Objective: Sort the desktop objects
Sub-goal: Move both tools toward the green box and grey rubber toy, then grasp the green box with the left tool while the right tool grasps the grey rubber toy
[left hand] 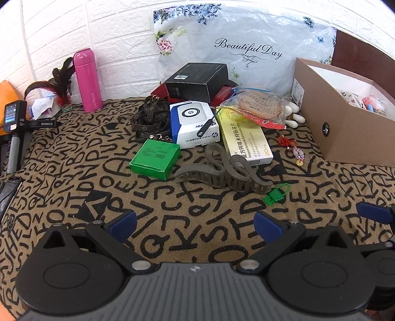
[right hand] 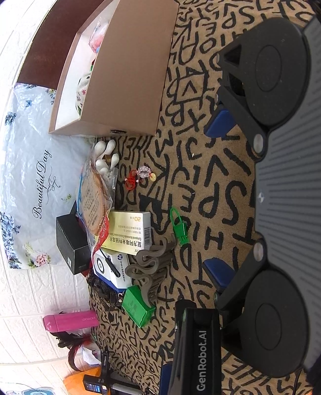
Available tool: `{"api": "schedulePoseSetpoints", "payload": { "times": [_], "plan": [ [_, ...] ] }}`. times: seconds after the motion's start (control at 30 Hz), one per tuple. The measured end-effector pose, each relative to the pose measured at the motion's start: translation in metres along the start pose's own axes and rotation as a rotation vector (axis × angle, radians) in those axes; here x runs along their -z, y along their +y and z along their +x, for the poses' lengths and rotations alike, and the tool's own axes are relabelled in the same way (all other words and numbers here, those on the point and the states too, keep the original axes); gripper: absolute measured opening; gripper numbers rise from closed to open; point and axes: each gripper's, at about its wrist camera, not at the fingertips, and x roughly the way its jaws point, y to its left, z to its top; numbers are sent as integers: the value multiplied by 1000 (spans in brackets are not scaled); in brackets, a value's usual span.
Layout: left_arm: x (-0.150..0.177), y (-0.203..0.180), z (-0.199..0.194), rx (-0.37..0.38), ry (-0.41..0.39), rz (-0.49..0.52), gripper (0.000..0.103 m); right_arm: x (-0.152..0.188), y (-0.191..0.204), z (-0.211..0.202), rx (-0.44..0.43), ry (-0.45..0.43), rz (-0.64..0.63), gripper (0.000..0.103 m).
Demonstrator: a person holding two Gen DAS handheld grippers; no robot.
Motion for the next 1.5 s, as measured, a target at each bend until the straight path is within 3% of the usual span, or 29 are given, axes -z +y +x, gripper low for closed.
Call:
{"api": "schedulePoseSetpoints", "payload": {
  "times": [0.5,0.6,0.9,1.0,1.33,1.43,1.5],
  "plan": [
    [-20,62,33,88,3,-104,101,-10,20,17,-146,-67,-64,101],
    [-29,68,43,88,4,-101,97,-14,25,22,-168,-81,-90,101],
    [-50,81,82,79,21,-92,97,-28,35,46,-222,-116,-137,100],
    [-54,83,95,75,36,-84,97,-32,39,55,-245,-116,-159,88],
    [-60,86,128,88,71,-79,97,-37,45,77,-306,-93,-177,72],
    [-61,82,133,73,63,-44,95,-38,46,82,-319,-79,-186,59],
    [-60,80,133,60,49,-25,86,-38,46,84,-328,-65,-182,51]
  ]
}}
